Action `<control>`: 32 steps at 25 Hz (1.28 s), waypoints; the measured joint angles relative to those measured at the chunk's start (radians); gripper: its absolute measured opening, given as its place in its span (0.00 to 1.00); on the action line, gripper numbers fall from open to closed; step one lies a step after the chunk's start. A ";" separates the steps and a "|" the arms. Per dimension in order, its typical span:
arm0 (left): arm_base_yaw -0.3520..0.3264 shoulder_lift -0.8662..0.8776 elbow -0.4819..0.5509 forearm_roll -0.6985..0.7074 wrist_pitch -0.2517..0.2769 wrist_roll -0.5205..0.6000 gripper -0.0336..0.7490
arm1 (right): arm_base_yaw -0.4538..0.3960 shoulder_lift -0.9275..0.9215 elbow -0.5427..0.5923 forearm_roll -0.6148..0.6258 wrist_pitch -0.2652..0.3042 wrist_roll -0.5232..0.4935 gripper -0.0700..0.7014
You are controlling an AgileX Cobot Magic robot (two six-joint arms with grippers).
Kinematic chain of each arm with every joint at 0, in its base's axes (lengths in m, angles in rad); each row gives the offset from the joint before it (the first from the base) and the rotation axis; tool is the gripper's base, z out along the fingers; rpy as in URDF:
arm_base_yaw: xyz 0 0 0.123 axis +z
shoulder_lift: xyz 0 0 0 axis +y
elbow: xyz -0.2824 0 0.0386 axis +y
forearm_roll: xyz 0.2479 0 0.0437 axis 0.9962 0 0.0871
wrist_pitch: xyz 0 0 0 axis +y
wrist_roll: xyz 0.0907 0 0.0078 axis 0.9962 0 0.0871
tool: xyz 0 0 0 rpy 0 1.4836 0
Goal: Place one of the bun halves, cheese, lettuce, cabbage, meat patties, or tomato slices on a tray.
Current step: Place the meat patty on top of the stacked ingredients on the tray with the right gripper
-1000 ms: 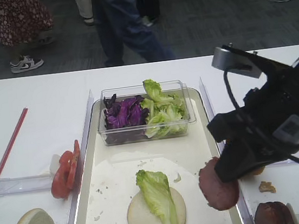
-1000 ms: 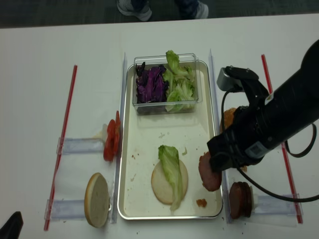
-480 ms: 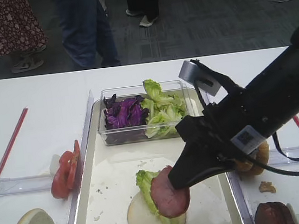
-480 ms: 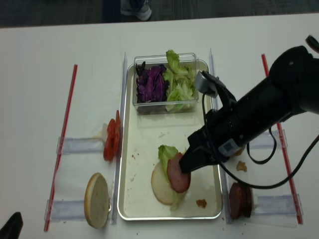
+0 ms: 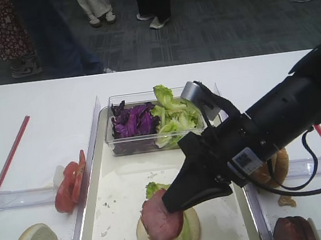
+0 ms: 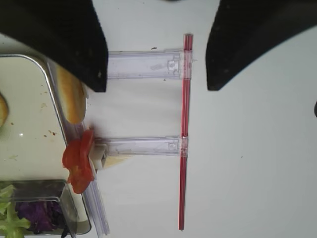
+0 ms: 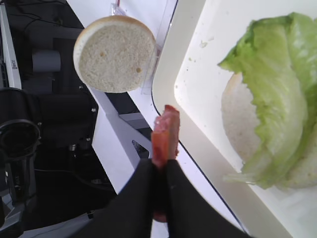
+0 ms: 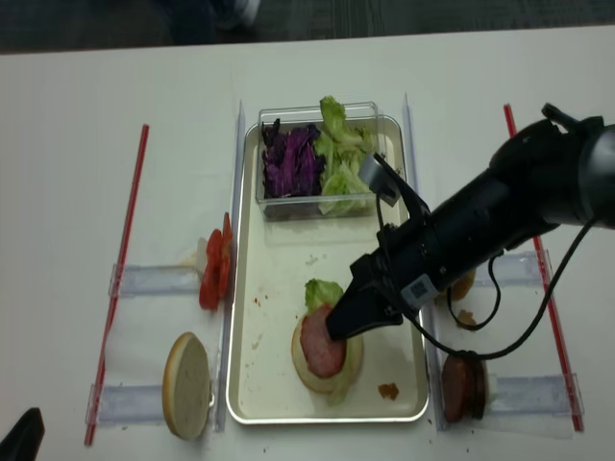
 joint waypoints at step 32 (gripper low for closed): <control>0.000 0.000 0.000 0.000 0.000 0.000 0.57 | -0.041 0.191 -0.033 0.112 -0.014 -0.105 0.19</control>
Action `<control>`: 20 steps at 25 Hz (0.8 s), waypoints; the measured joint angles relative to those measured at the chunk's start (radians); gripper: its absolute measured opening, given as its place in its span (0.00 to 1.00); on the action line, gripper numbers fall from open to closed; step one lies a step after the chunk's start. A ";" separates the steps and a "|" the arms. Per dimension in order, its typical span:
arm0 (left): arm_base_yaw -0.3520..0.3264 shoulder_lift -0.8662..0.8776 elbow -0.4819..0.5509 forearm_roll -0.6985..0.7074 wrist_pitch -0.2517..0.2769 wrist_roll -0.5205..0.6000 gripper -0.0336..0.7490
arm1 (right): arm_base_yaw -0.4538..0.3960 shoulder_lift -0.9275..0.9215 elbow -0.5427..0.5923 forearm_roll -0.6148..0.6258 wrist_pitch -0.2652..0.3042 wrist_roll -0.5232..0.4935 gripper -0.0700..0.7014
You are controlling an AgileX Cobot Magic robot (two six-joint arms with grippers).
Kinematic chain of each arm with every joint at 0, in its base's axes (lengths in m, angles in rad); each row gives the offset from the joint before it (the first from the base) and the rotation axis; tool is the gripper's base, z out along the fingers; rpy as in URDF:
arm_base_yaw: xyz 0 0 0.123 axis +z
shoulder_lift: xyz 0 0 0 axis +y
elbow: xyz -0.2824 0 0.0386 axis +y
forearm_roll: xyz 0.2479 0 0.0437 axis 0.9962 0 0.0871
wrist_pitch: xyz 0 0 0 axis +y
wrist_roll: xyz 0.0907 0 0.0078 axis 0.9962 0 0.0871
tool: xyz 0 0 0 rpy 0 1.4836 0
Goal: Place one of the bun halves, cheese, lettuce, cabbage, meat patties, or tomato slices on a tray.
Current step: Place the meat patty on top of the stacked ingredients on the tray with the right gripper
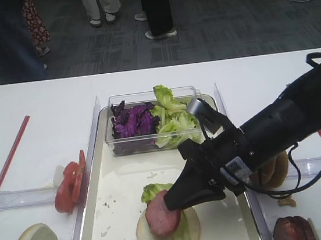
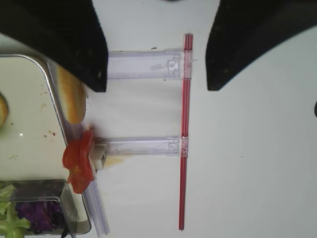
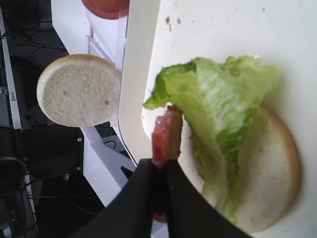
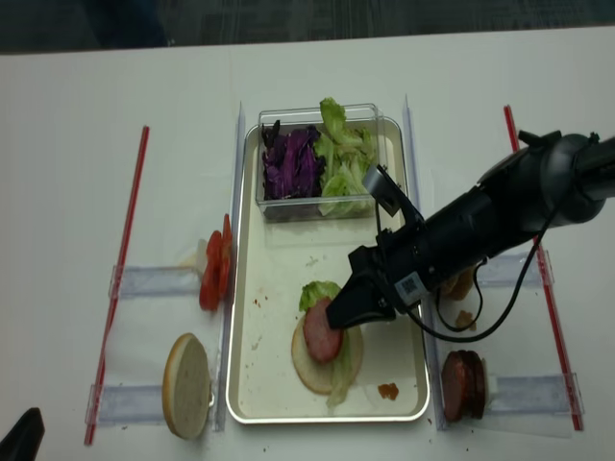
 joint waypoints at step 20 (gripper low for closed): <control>0.000 0.000 0.000 0.000 0.000 0.000 0.57 | 0.000 0.000 0.000 -0.045 -0.016 0.067 0.27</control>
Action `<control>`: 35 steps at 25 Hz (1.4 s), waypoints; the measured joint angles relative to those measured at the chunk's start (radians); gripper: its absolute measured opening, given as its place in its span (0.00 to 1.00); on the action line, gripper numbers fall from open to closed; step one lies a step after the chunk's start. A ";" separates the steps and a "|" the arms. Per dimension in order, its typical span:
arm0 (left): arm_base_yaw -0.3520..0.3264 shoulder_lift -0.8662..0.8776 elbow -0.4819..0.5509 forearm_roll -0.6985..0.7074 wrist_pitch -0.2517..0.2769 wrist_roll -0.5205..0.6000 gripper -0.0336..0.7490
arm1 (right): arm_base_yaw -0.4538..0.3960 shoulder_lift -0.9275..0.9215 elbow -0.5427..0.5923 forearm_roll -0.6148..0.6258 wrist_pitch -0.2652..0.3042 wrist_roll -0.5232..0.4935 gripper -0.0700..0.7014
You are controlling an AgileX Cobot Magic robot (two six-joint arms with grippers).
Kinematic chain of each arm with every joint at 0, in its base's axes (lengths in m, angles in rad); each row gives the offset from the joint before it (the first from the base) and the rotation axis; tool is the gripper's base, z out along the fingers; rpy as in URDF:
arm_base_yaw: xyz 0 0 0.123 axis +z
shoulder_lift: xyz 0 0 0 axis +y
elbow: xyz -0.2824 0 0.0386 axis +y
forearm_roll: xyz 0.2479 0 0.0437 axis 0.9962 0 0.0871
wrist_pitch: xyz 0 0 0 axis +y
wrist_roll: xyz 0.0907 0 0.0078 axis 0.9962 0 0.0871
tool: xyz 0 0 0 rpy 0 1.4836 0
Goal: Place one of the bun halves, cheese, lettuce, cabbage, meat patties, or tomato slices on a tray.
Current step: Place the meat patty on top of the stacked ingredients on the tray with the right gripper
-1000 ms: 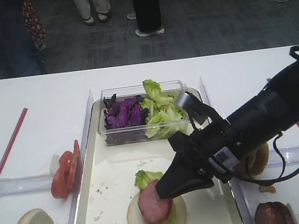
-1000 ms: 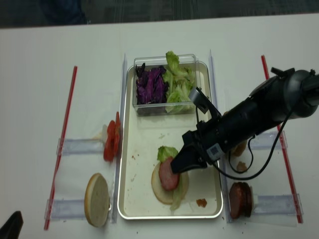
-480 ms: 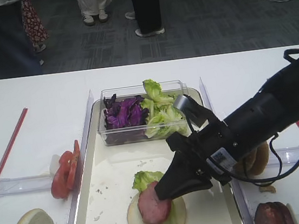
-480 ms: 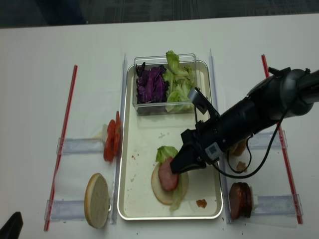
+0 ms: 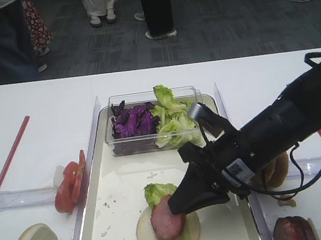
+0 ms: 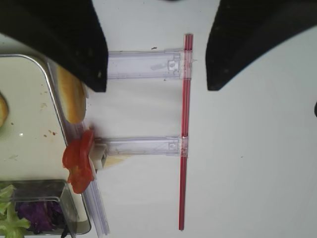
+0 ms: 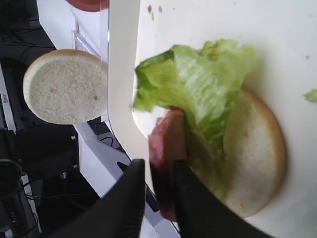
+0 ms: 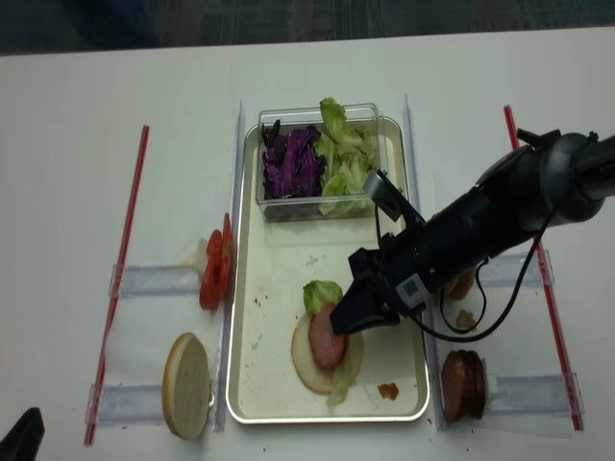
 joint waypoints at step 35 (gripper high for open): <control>0.000 0.000 0.000 0.000 0.000 0.000 0.57 | 0.000 -0.062 -0.108 -0.163 -0.010 0.289 0.74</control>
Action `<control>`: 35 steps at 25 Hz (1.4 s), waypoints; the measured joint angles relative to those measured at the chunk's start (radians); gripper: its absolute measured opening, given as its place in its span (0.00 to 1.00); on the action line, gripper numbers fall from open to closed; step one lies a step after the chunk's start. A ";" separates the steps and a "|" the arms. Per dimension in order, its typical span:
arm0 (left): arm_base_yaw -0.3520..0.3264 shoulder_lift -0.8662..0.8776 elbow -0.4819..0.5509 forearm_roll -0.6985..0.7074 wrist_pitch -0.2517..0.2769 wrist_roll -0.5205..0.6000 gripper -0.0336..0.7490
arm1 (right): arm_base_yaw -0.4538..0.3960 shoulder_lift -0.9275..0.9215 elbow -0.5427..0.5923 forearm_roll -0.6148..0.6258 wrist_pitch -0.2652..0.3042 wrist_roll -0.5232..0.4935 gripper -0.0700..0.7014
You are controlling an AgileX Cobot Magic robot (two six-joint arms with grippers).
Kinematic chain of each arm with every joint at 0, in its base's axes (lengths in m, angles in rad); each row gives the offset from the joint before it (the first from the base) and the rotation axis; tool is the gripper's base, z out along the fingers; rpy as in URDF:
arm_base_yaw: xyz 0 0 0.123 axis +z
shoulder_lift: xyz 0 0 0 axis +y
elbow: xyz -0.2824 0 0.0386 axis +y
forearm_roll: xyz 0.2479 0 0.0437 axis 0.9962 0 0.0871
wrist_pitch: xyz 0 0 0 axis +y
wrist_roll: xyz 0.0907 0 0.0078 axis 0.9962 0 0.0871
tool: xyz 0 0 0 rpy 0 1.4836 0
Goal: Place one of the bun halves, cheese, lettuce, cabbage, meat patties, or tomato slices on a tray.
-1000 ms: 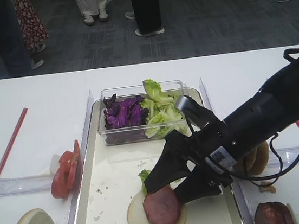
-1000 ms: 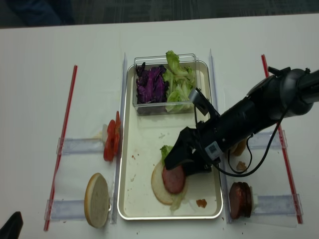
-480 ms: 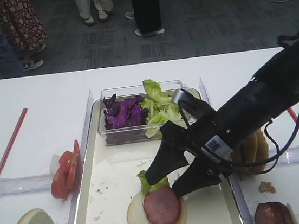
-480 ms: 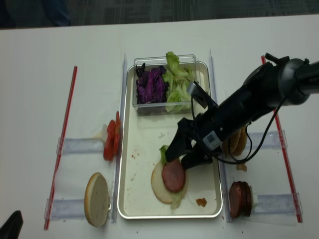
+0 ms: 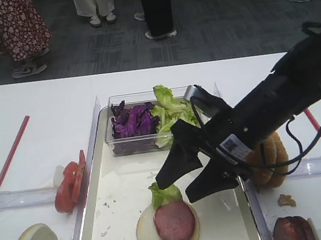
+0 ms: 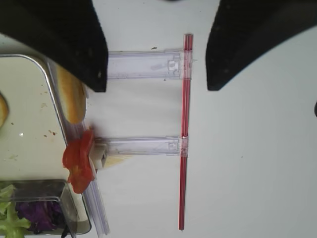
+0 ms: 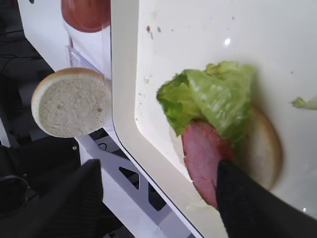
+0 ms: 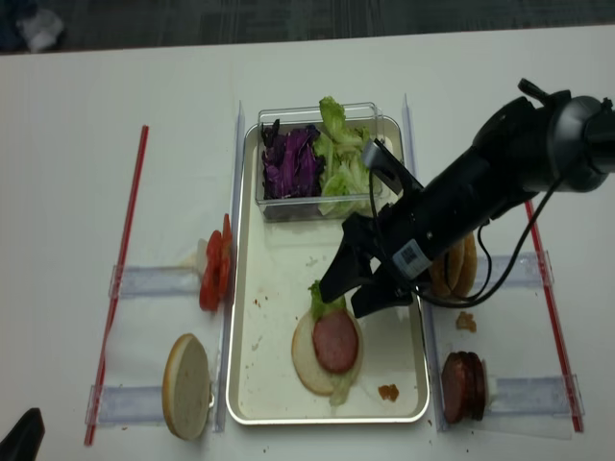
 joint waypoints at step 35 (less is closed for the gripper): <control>0.000 0.000 0.000 0.000 0.000 0.000 0.57 | 0.000 -0.184 -0.158 -0.388 0.129 0.351 0.68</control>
